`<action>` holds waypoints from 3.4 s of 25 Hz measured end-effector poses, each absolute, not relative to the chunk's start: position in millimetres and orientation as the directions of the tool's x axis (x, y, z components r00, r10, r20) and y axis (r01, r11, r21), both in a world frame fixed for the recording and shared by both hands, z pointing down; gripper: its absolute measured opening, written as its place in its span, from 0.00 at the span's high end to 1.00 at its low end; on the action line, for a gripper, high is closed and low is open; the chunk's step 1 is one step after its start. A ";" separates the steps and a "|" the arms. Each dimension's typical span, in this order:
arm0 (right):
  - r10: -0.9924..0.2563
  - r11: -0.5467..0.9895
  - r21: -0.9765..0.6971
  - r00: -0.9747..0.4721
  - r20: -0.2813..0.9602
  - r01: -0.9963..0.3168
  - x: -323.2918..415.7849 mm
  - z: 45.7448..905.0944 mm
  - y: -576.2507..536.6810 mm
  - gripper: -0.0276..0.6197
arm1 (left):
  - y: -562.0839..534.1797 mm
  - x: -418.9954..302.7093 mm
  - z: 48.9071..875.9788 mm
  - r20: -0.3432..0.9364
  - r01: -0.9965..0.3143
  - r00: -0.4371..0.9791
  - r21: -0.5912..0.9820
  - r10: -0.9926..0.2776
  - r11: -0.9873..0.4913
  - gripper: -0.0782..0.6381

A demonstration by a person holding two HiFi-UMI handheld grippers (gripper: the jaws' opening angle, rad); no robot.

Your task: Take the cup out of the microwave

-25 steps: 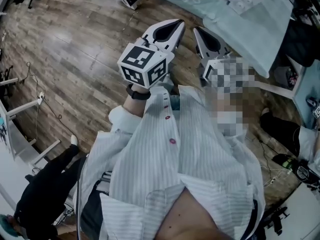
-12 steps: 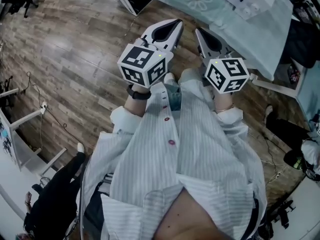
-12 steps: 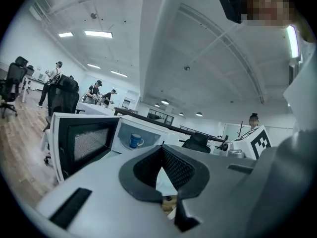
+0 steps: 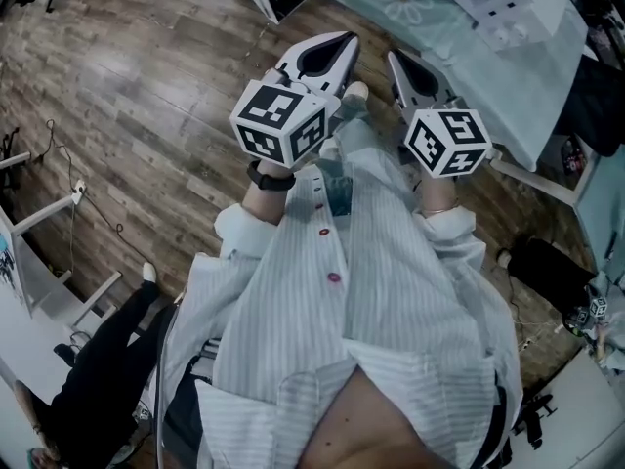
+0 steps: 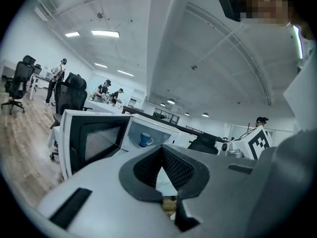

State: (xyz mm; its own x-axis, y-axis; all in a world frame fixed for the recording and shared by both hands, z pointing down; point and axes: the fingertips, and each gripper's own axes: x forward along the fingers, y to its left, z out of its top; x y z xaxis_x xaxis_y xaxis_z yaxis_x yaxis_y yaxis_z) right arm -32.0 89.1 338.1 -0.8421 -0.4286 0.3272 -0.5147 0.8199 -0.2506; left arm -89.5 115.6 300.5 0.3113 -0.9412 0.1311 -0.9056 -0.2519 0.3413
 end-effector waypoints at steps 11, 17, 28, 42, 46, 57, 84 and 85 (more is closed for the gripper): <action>-0.423 0.794 -0.300 -0.835 0.353 -0.529 -50.1 359.7 38.7 0.91 | 59.1 -95.8 311.7 0.149 -0.893 0.348 0.353 -0.926 -0.279 0.88; -0.451 0.771 -0.311 -0.821 0.351 -0.556 -54.8 356.6 -13.7 0.91 | 8.5 -91.7 312.1 0.161 -0.876 0.396 0.362 -0.904 -0.319 0.88; -0.507 0.728 -0.313 -0.787 0.353 -0.610 -37.3 350.1 -114.2 0.91 | -100.6 -71.3 306.0 0.172 -0.849 0.473 0.352 -0.864 -0.394 0.88; -0.562 0.687 -0.303 -0.747 0.355 -0.660 -7.0 351.7 -181.7 0.90 | -179.3 -46.0 310.9 0.176 -0.823 0.525 0.357 -0.833 -0.442 0.88; -0.576 0.671 -0.313 -0.739 0.350 -0.672 0.6 354.1 -190.1 0.91 | -188.1 -39.4 313.3 0.183 -0.818 0.537 0.350 -0.823 -0.456 0.88; -0.614 0.625 -0.324 -0.704 0.358 -0.710 6.9 354.0 -200.2 0.91 | -198.7 -36.6 317.9 0.206 -0.797 0.576 0.358 -0.791 -0.487 0.88; -0.665 0.528 -0.368 -0.642 0.383 -0.766 7.9 376.1 -207.6 0.90 | -203.3 -39.7 344.4 0.248 -0.781 0.603 0.379 -0.758 -0.497 0.88; -0.664 0.526 -0.371 -0.642 0.384 -0.766 7.8 378.3 -207.7 0.90 | -203.2 -40.1 346.3 0.249 -0.782 0.601 0.378 -0.759 -0.495 0.88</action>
